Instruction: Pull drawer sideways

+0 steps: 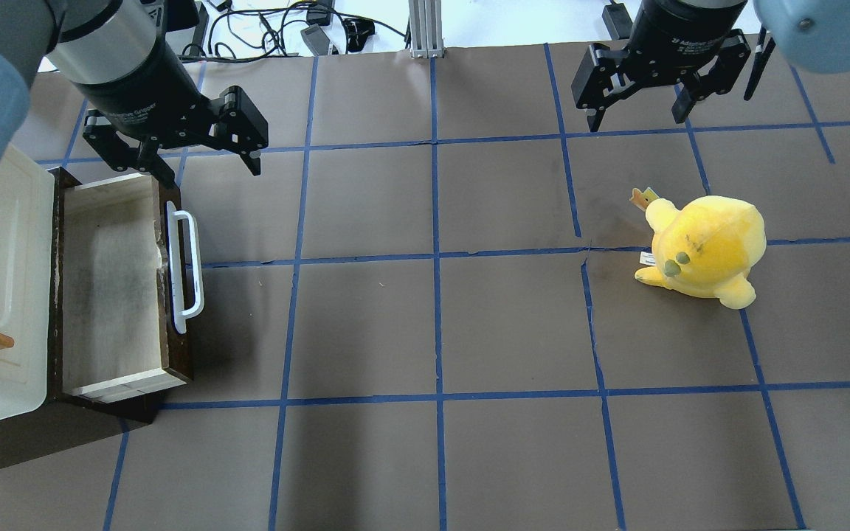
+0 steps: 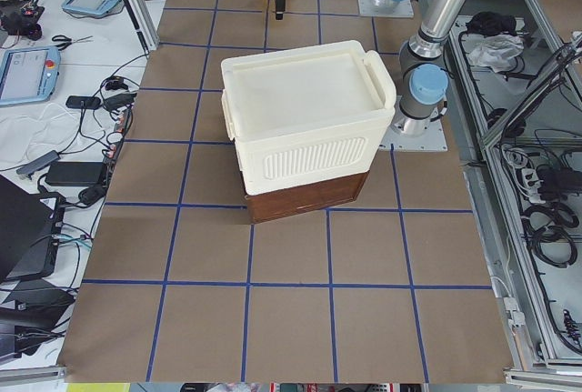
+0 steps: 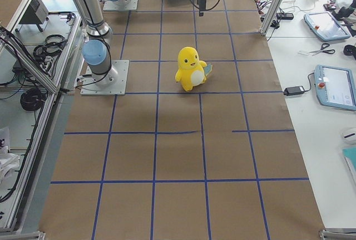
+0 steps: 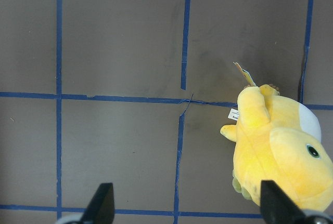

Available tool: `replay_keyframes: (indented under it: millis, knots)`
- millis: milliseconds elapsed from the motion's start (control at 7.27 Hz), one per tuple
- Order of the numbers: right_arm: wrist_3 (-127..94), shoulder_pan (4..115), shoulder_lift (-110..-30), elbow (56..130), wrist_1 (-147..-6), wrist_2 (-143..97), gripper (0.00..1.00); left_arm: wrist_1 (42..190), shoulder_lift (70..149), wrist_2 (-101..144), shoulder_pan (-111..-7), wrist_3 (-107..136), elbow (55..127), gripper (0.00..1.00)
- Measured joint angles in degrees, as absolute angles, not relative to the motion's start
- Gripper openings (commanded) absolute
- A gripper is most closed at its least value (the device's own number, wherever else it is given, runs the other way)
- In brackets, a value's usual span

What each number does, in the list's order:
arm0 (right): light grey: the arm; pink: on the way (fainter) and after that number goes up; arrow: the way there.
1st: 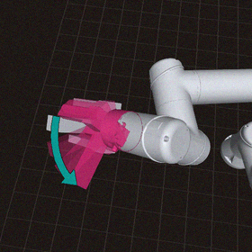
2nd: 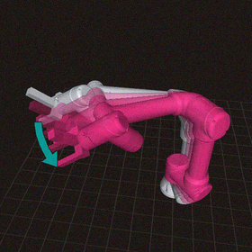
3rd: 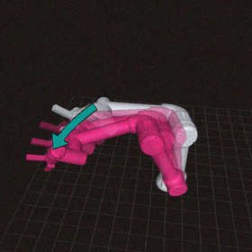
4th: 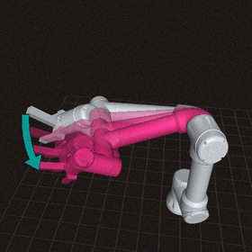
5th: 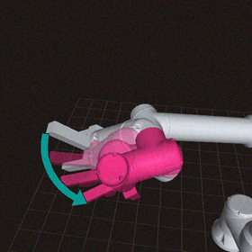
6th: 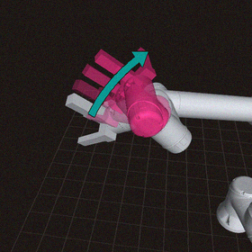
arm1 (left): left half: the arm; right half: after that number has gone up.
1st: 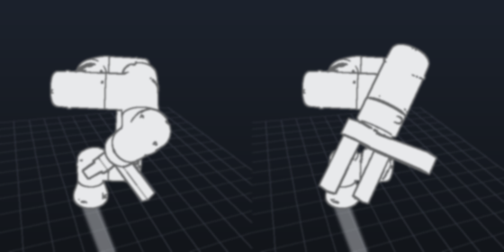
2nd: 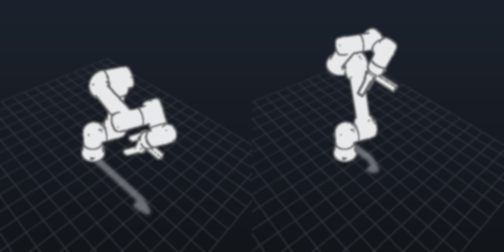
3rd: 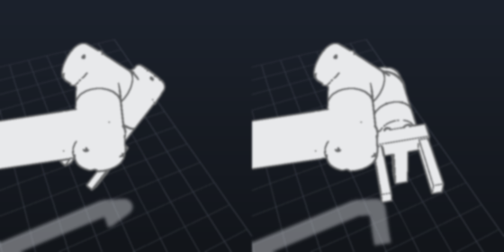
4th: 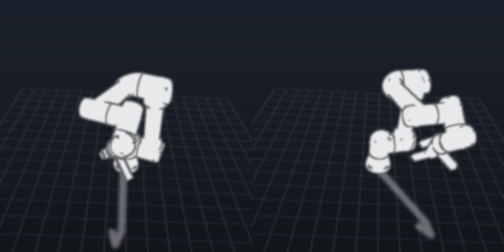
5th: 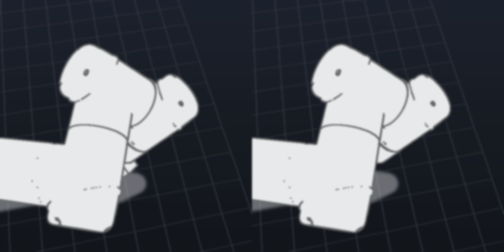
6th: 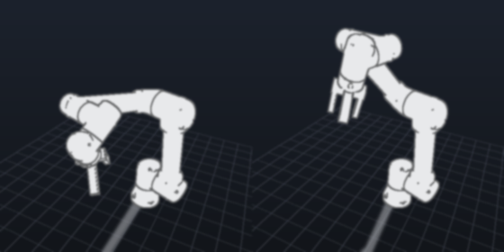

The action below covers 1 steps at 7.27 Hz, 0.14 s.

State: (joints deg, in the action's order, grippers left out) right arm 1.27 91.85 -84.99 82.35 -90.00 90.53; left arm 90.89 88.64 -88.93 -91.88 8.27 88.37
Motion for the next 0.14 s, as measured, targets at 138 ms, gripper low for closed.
replay_keyframes:
  millis: [138]
  knots:
    - [1.25,91.85,-84.99,82.36,-90.00,90.53,1.00,90.88,88.65,-88.94,-91.94,8.28,88.53,1.00]
